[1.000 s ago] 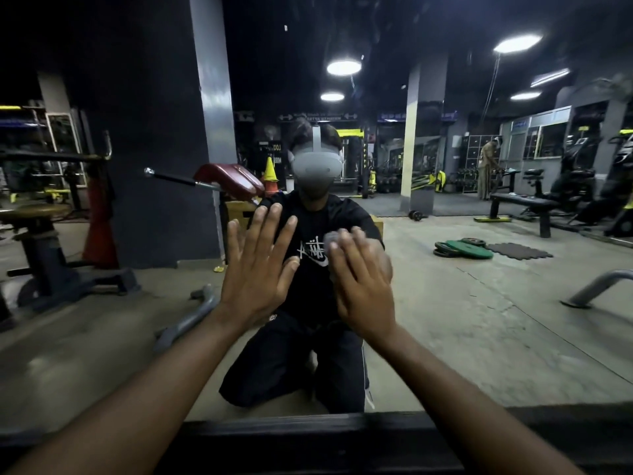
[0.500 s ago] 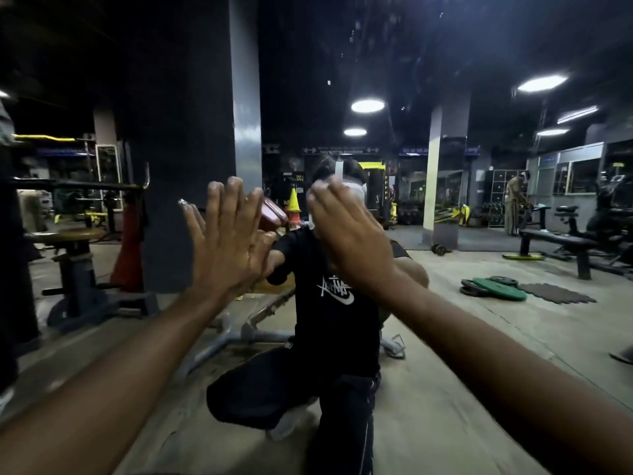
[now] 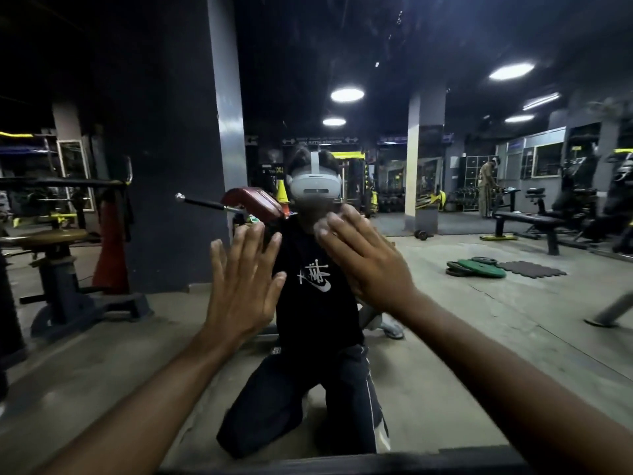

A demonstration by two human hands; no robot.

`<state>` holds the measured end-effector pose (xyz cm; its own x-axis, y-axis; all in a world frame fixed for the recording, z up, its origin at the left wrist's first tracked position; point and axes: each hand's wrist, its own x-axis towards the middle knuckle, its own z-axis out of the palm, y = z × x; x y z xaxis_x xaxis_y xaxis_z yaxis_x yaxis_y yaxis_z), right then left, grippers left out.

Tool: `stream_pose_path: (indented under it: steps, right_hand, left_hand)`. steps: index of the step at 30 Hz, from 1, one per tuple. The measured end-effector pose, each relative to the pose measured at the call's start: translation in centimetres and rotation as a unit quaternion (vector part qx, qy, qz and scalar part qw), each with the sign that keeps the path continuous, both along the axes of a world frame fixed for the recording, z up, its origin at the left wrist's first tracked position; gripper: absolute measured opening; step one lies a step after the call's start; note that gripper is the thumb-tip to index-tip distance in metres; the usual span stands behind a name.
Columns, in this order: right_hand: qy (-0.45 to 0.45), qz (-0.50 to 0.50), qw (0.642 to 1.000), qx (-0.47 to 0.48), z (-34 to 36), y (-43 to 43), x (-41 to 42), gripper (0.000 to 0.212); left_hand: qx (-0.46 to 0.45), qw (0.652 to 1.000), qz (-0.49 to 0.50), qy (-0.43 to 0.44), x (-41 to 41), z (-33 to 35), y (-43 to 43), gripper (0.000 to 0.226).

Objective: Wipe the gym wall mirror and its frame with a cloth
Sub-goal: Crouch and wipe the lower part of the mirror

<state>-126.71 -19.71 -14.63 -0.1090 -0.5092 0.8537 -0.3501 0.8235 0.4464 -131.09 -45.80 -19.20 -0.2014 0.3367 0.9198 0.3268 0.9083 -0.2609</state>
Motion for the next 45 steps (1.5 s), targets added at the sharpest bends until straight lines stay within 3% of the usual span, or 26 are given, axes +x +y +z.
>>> stream_pose_path:
  steps: [1,3,6,7,9,12,14,15,16,18,19,20,21,24,27,29,31,33,35,36,39,42,44,45]
  right_hand:
    - [0.016,-0.009,1.000,-0.004,-0.5,1.4,0.3,0.053]
    - [0.047,-0.029,0.990,-0.131,-1.4,3.5,1.0,0.059]
    - [0.058,-0.039,0.898,-0.434,-2.4,1.4,1.0,0.051]
    - [0.050,-0.035,0.881,-0.469,-3.0,-0.7,0.5,0.052]
    - [0.029,-0.019,0.914,-0.403,-4.9,-4.7,-0.5,0.051]
    - [-0.021,-0.009,0.985,-0.172,-6.7,-5.7,-0.2,0.056]
    - [-0.010,-0.022,0.998,-0.052,-6.5,-2.7,0.6,0.050]
    - [0.002,-0.036,0.998,-0.057,-6.9,-0.9,0.8,0.046]
    - [0.016,-0.051,0.991,-0.122,-7.2,1.0,0.9,0.044]
    - [0.028,-0.073,0.929,-0.362,-8.6,2.0,1.1,0.046]
    - [0.030,-0.074,0.894,-0.440,-9.6,0.7,0.8,0.049]
    - [0.023,-0.073,0.889,-0.452,-10.6,-1.6,0.5,0.051]
    - [0.003,-0.059,0.913,-0.404,-11.8,-4.2,0.2,0.054]
    - [-0.050,0.010,0.989,-0.138,-12.1,-9.9,-0.4,0.061]
    - [-0.019,0.019,0.999,0.033,-6.9,-9.8,-1.1,0.052]
    - [0.022,-0.002,1.000,-0.007,-1.8,-8.6,-1.4,0.051]
    - [0.057,-0.015,0.984,-0.169,3.0,-7.5,-1.4,0.053]
    - [0.056,-0.005,0.934,-0.352,6.8,-7.8,-1.4,0.055]
    - [0.036,-0.003,0.900,-0.434,8.9,-10.8,-1.4,0.055]
    - [0.034,-0.005,0.912,-0.408,8.9,-12.5,-1.5,0.055]
    - [0.018,0.007,0.982,-0.186,6.7,-16.6,-2.5,0.056]
    - [0.021,0.000,1.000,0.001,5.1,-14.4,-2.6,0.050]
    - [0.030,-0.017,0.999,0.010,4.0,-11.3,-1.9,0.047]
    - [0.034,-0.031,0.997,-0.068,2.9,-10.1,-1.7,0.047]
  left_hand:
    - [-0.001,1.000,-0.004,0.003,-0.1,-0.5,-0.3,0.064]
    - [-0.007,1.000,-0.014,0.005,-0.1,-0.9,-0.6,0.064]
    - [-0.017,1.000,-0.026,-0.001,-0.1,-1.1,-1.3,0.067]
    - [-0.014,1.000,-0.027,0.000,-0.1,-1.3,-1.4,0.067]
    - [-0.004,1.000,-0.025,-0.006,0.1,-2.3,-1.6,0.066]
    - [-0.013,0.999,-0.013,-0.030,0.5,-4.9,-2.6,0.067]
    - [-0.028,0.999,0.004,-0.037,0.7,-6.0,-3.6,0.069]
    - [-0.028,0.999,0.004,-0.042,0.8,-6.5,-4.1,0.069]
    - [-0.024,0.998,0.001,-0.050,0.9,-6.8,-4.5,0.070]
    - [-0.010,0.998,-0.004,-0.068,1.3,-6.9,-5.2,0.071]
    - [-0.003,0.997,-0.004,-0.072,1.4,-6.7,-5.6,0.072]
    - [-0.001,0.997,0.003,-0.073,1.6,-6.7,-6.1,0.072]
    - [-0.002,0.997,0.008,-0.073,1.7,-6.5,-6.6,0.071]
    - [0.022,0.996,0.040,-0.073,1.5,-4.2,-8.3,0.069]
    - [0.055,0.994,0.054,-0.072,1.3,0.8,-9.6,0.069]
    - [0.085,0.990,0.064,-0.090,1.2,4.6,-10.5,0.072]
    - [0.087,0.990,0.057,-0.097,1.0,7.1,-11.6,0.076]
    - [0.062,0.993,0.054,-0.082,0.3,7.4,-12.6,0.076]
    - [0.050,0.995,0.069,-0.061,-0.6,6.8,-13.1,0.076]
    - [0.047,0.995,0.071,-0.049,-0.9,6.4,-13.0,0.075]
    - [0.052,0.998,0.040,-0.020,-1.7,6.4,-13.1,0.074]
    - [0.052,0.999,0.003,0.005,-2.5,6.0,-13.6,0.071]
    - [0.046,0.998,-0.019,0.036,-2.7,4.5,-14.2,0.069]
    - [0.033,0.998,-0.023,0.053,-2.9,3.3,-14.9,0.068]
